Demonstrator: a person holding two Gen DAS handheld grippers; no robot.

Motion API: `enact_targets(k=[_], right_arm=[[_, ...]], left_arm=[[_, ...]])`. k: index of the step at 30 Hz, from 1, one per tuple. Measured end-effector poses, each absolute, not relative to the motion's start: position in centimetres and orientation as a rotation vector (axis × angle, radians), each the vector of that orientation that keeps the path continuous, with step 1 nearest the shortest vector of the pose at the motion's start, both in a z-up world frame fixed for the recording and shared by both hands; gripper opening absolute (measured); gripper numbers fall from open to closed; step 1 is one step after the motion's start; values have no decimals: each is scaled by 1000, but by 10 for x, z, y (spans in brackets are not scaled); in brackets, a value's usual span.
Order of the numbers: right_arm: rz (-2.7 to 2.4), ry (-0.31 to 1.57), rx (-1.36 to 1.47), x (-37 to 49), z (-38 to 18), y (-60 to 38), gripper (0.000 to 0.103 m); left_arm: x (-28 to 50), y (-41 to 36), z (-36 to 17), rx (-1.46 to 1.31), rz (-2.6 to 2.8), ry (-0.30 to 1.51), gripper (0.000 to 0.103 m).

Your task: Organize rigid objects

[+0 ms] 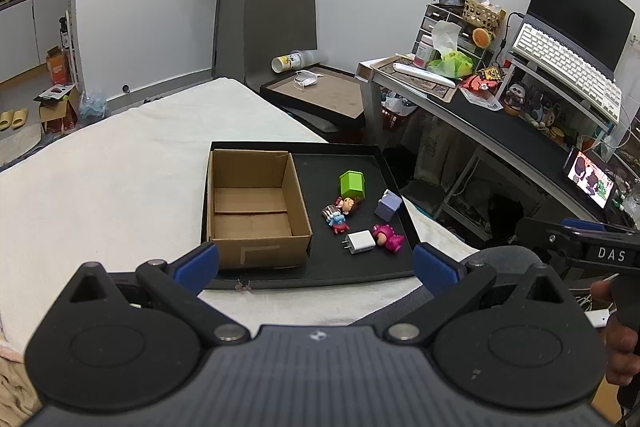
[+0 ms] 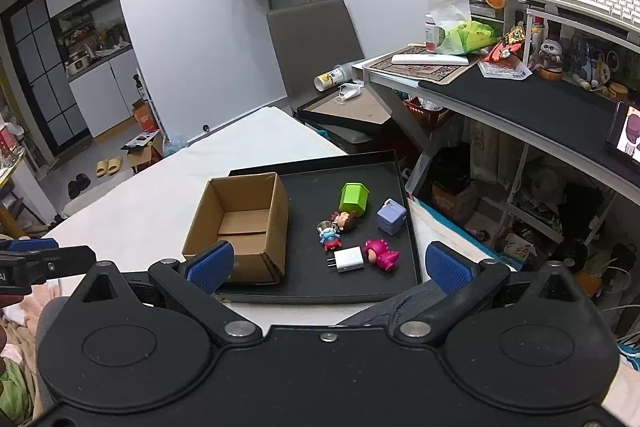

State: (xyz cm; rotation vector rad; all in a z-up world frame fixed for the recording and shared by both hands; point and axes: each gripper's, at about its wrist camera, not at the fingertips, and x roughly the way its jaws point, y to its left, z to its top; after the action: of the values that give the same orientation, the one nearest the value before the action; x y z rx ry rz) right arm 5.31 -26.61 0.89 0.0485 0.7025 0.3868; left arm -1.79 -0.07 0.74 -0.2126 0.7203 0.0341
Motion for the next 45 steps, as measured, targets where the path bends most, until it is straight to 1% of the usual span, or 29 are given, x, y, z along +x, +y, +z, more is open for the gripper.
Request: enact_targets(k=[28, 35, 45], right_arm=[[391, 711, 48, 55, 4, -265, 103], [394, 733, 44, 68, -4, -260, 103], [373, 789, 57, 104, -30, -256, 103]], left_arm=[[-15, 0, 0, -175, 20, 754, 102], [-1, 8, -10, -189, 30, 785, 103], [30, 30, -31, -226, 71, 849, 102]])
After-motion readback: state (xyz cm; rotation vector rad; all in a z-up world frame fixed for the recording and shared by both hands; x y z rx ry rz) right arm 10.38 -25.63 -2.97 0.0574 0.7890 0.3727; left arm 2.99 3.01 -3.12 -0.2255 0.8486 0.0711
